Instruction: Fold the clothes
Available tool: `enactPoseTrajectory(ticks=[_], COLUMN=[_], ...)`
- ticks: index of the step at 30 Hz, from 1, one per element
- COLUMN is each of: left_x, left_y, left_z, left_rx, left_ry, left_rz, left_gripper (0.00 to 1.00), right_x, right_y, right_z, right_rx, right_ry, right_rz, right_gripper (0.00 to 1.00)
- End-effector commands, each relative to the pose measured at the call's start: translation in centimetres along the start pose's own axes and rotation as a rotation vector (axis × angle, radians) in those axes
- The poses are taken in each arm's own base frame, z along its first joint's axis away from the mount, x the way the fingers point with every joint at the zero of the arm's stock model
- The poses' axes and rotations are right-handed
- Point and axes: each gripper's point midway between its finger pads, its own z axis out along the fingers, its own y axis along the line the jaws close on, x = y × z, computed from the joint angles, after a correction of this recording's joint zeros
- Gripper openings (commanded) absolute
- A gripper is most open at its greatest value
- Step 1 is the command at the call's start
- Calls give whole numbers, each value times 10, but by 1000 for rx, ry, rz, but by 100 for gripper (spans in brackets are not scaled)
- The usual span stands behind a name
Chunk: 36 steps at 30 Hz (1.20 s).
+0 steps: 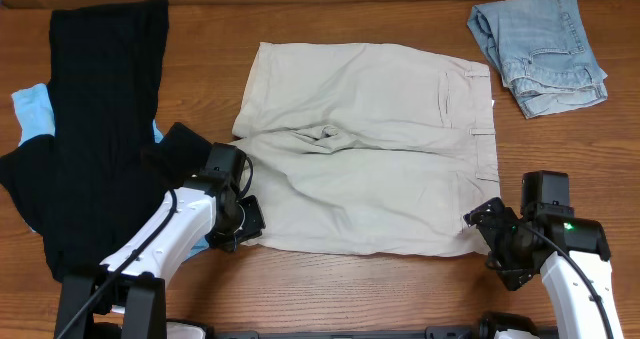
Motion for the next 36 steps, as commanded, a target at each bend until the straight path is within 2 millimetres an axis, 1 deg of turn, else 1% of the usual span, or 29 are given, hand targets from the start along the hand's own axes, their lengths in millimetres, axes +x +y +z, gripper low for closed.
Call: enactPoseTrajectory(ticks=[1, 2, 3, 9, 10, 13, 15, 18, 19, 24, 25, 28, 33, 36], left_x=[0, 0, 0, -5, -6, -14, -21, -38, -43, -67, -71, -84, -100, -108], left_y=[4, 4, 3, 1, 0, -4, -9, -17, -19, -26, -27, -31, -40, -45], left_z=[2, 2, 2, 2, 2, -3, -8, -21, -26, -50, -55, -68, -89, -114], left_rx=[-12, -12, -12, -4, 1, 9, 17, 42, 49, 75, 79, 96, 118, 121], left_ry=[5, 6, 6, -14, -20, -43, -65, -110, -124, -184, -196, -234, -289, -317], left_rz=[19, 19, 19, 22, 23, 27, 42, 52, 51, 64, 67, 64, 82, 103], left_gripper=[16, 12, 5, 4, 4, 4, 4, 4, 4, 4, 4, 4, 4, 4], right_x=[-6, -6, -5, 7, 8, 7, 4, -2, -2, -4, -4, -4, -7, -14], right_y=[-3, -3, -3, -10, -10, -10, -8, -7, -7, -7, -8, -8, -4, 7], right_z=[4, 6, 10, 33, 36, 41, 45, 51, 53, 61, 63, 64, 62, 46], right_rx=[23, 24, 26, 44, 49, 57, 57, 72, 78, 97, 100, 105, 88, 58], right_ry=[-19, -17, -11, 63, 72, 80, 76, 61, 62, 75, 78, 82, 70, 48], right_rz=[25, 32, 35, 45, 49, 54, 53, 65, 73, 97, 97, 98, 87, 48], right_gripper=[99, 98, 97, 94, 88, 76, 73, 70, 67, 41, 34, 4, 4, 4])
